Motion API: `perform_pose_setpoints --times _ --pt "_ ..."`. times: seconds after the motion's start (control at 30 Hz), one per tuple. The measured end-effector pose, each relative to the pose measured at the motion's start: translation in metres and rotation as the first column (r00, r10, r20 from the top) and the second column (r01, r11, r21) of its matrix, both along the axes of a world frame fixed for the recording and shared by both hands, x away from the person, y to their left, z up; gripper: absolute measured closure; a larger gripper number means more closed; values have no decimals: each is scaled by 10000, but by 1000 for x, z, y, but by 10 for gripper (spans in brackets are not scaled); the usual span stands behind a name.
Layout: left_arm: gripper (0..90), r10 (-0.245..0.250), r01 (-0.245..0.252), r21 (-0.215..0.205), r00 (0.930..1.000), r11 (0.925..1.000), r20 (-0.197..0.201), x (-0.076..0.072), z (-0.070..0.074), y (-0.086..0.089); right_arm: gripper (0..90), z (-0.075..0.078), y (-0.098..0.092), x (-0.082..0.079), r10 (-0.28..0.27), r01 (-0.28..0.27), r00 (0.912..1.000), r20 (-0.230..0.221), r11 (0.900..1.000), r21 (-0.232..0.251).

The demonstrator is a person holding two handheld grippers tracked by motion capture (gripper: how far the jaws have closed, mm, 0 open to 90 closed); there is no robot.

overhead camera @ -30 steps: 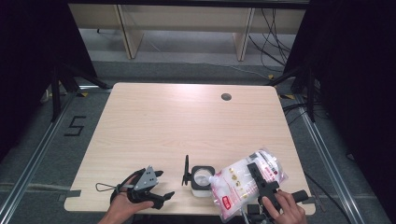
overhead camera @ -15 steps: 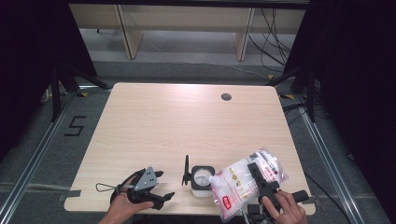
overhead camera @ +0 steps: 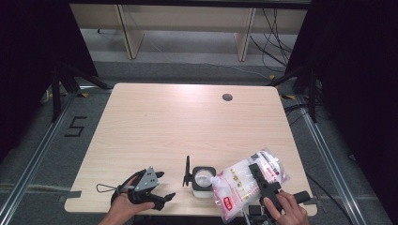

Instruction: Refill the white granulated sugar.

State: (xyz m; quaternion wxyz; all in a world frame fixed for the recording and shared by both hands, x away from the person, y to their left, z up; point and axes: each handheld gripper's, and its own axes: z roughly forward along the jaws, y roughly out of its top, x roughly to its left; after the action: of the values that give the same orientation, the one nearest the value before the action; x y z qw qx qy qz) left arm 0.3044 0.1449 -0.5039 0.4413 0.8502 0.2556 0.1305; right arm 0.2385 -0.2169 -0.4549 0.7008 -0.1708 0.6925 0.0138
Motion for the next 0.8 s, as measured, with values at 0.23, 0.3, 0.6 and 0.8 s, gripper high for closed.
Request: perform_pose_setpoints --times 0.23,0.3,0.6,0.8 --pt "175 -119 118 114 9999 9999 36 0 1 0 492 0 0 0 -112 112 9999 -45 9999 -18" --pt "175 -95 95 153 9999 9998 35 1 1 0 492 0 0 0 -156 156 9998 -80 9999 -17" --pt "175 -26 26 6 10000 10000 32 0 1 -1 492 -2 -1 -1 -233 236 9996 -134 9994 237" --pt "175 -99 99 124 10000 9999 -9 0 1 1 493 0 1 0 -152 152 9999 -37 9999 -69"
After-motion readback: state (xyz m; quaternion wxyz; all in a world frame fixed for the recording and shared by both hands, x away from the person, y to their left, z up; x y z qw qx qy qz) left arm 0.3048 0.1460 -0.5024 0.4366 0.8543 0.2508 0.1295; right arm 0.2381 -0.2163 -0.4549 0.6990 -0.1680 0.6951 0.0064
